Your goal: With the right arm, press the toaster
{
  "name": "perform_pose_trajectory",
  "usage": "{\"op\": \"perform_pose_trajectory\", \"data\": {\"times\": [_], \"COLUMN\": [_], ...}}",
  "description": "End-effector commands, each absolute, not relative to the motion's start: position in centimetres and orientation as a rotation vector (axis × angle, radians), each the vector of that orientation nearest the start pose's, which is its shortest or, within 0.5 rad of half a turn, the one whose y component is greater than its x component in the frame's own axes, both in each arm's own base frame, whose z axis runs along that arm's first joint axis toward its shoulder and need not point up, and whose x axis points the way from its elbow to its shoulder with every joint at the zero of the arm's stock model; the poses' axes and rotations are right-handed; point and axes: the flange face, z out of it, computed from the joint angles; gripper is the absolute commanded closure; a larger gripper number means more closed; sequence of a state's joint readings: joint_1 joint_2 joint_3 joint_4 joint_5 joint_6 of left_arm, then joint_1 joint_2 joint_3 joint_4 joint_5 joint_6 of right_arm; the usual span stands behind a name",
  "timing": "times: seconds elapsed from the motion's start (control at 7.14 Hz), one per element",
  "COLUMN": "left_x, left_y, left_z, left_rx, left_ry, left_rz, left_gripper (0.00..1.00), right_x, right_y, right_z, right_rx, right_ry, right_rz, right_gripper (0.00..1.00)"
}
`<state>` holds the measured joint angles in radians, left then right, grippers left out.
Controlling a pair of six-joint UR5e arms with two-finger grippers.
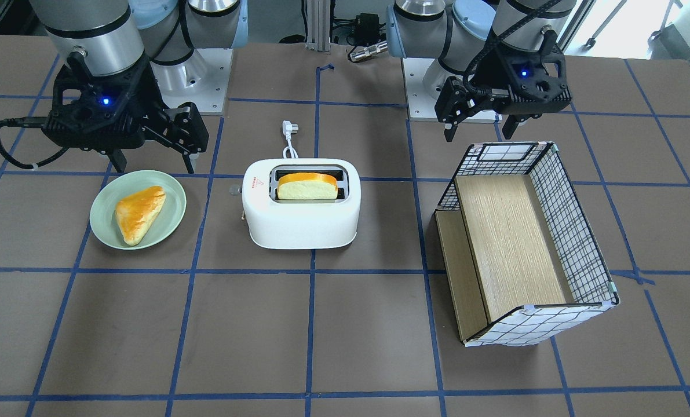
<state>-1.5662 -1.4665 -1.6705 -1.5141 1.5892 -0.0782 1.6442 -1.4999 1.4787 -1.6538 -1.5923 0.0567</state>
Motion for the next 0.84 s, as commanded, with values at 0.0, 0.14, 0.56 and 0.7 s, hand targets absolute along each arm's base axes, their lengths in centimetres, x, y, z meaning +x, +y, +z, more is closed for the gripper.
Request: {"op": "perform_pose_trajectory", "data": {"times": [0.0,0.14,0.56,0.7], "left_x": [-12.94,-12.94,-12.94,-12.94], "left_y": [-45.42,-45.42,-45.42,-45.42], "left_z": [49.37,49.37,49.37,49.37], "left_rx": [-0.13,-0.13,-0.13,-0.13], "left_ry": [3.121,3.121,3.121,3.121], "left_rz": [-0.097,-0.097,-0.097,-0.097], "left_gripper": [0.0,0.0,0.0,0.0], "right_x": [16.85,16.85,17.22,16.51], "right_y": [-52.09,-52.1,-51.36,-51.54], "right_z": [50.6,50.62,50.54,50.52], "right_rx": [-0.025,-0.023,-0.02,0.018], "right_ry": [3.151,3.15,3.085,3.039], "right_rz": [-0.164,-0.166,-0.038,-0.007], "right_gripper": [0.01,0.01,0.94,1.0]}}
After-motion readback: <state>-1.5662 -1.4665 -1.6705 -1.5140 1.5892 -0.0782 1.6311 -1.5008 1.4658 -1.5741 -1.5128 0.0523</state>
